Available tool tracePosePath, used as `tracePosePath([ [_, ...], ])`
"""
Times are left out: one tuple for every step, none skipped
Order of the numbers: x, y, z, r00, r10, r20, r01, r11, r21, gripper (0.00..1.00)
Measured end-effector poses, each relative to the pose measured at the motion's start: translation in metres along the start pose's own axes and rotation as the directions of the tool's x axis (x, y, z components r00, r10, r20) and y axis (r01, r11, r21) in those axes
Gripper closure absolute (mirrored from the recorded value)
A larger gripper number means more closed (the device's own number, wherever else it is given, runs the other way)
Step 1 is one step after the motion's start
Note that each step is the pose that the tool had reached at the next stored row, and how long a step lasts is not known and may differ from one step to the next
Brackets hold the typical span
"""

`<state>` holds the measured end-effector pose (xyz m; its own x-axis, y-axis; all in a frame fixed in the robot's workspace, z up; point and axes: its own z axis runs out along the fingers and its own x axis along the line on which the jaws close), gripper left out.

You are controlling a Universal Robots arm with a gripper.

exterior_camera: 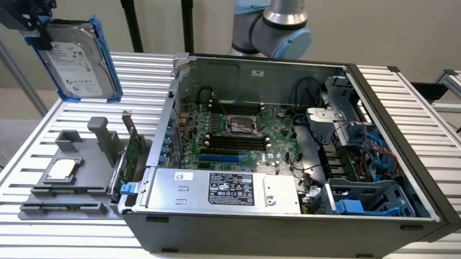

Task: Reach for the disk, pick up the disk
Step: 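Pick up the disk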

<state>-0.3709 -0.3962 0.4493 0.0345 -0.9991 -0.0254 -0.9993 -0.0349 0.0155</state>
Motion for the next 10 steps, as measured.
tracePosePath([
  [0.001, -0.0044, -0.0023, 1.0, 0.0, 0.0034, 0.0, 1.0, 0.0001, 0.67],
  [0.002, -0.009, -0.0047, 1.0, 0.0, 0.0068, 0.0, 1.0, 0.0001, 0.67],
  [0.003, -0.0134, -0.007, 0.9999, 0.0, 0.0102, 0.0, 1.0, 0.0003, 0.67],
  [0.003, -0.0182, -0.0095, 0.9999, 0.0, 0.0139, 0.0, 1.0, 0.0006, 0.67],
  [0.004, -0.0224, -0.0116, 0.9999, 0.0, 0.017, 0.0, 1.0, 0.0007, 0.67],
  [0.005, -0.0271, -0.014, 0.9998, 0.0, 0.0205, 0.0, 1.0, 0.0008, 0.67],
  [0.006, -0.0315, -0.0164, 0.9997, 0.0, 0.0238, 0.0, 1.0, 0.0009, 0.67],
  [0.007, -0.036, -0.0187, 0.9996, 0.0, 0.0272, 0.0, 1.0, 0.0011, 0.67],
  [0.008, -0.0404, -0.0209, 0.9995, -0.001, 0.0305, 0.0, 1.0, 0.0011, 0.67],
  [0.009, -0.0449, -0.0232, 0.9994, -0.001, 0.0338, 0.001, 1.0, 0.0012, 0.67],
])
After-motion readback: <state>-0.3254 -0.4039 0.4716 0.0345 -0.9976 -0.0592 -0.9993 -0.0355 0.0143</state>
